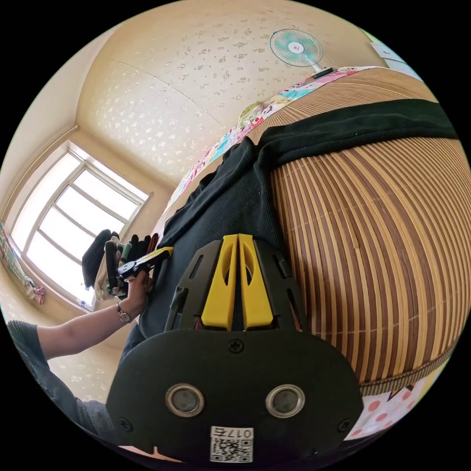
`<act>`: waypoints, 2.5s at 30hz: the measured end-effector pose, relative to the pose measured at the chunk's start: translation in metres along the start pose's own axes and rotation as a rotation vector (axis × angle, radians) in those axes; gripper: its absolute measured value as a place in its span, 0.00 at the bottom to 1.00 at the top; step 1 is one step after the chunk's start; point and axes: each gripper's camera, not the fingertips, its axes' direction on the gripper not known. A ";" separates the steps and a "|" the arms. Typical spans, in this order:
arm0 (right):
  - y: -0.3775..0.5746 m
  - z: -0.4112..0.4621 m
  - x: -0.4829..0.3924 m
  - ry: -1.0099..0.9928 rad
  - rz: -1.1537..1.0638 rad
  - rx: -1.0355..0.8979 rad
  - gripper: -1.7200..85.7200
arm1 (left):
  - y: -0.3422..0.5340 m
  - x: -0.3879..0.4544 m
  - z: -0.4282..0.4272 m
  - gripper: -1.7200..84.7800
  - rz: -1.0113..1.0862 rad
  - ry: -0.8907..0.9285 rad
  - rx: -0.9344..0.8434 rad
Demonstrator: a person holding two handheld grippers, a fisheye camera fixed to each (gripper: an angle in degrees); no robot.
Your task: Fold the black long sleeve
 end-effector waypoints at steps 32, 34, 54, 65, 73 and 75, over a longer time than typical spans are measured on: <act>-0.292 -0.015 0.071 0.562 0.170 0.263 0.06 | 0.033 0.019 0.024 0.01 -0.035 0.081 0.006; -0.297 0.032 -0.024 0.548 -0.087 0.273 0.06 | 0.034 0.015 0.025 0.01 -0.041 0.095 0.006; -0.102 0.404 -0.224 -0.072 -0.561 -0.212 0.07 | 0.038 -0.012 0.023 0.01 -0.063 0.140 0.019; -0.034 0.454 -0.178 0.058 -0.638 -0.375 0.12 | 0.036 -0.021 0.021 0.01 -0.059 0.129 0.022; -0.133 0.409 -0.021 0.583 -0.360 -0.188 0.08 | 0.033 -0.026 0.021 0.01 -0.054 0.118 0.021; -0.139 0.434 0.016 0.680 -0.408 -0.311 0.06 | 0.033 -0.030 0.022 0.01 -0.061 0.136 0.021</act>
